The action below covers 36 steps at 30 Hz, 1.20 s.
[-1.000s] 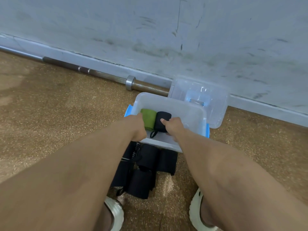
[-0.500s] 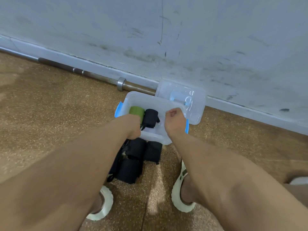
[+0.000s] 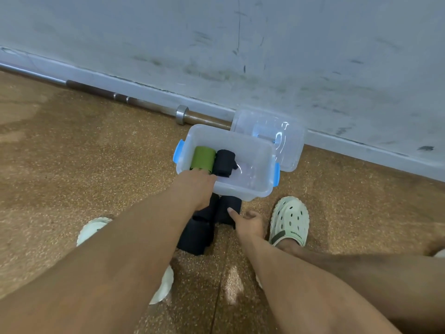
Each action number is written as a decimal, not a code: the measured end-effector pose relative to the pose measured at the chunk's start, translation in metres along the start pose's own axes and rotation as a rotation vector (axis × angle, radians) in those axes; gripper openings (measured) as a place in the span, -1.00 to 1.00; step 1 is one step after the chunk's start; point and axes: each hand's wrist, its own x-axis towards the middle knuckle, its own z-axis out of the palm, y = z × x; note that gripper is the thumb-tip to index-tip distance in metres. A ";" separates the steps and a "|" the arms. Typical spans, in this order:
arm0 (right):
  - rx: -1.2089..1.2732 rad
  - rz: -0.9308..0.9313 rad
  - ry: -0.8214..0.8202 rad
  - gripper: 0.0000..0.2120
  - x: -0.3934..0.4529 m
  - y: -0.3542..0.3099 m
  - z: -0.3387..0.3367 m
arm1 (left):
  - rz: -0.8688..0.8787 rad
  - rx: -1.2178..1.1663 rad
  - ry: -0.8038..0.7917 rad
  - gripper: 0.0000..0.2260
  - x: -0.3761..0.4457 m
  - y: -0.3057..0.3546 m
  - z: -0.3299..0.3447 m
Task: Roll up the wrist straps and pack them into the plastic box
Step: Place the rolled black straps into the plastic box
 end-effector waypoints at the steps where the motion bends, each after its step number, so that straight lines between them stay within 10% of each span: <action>1: -0.009 0.013 -0.005 -0.19 0.005 0.000 0.001 | 0.007 0.016 0.016 -0.63 0.003 -0.002 0.003; 36: 0.306 0.043 -0.601 -0.64 -0.072 -0.065 -0.041 | -0.089 -0.360 -0.045 -0.46 -0.029 -0.002 -0.069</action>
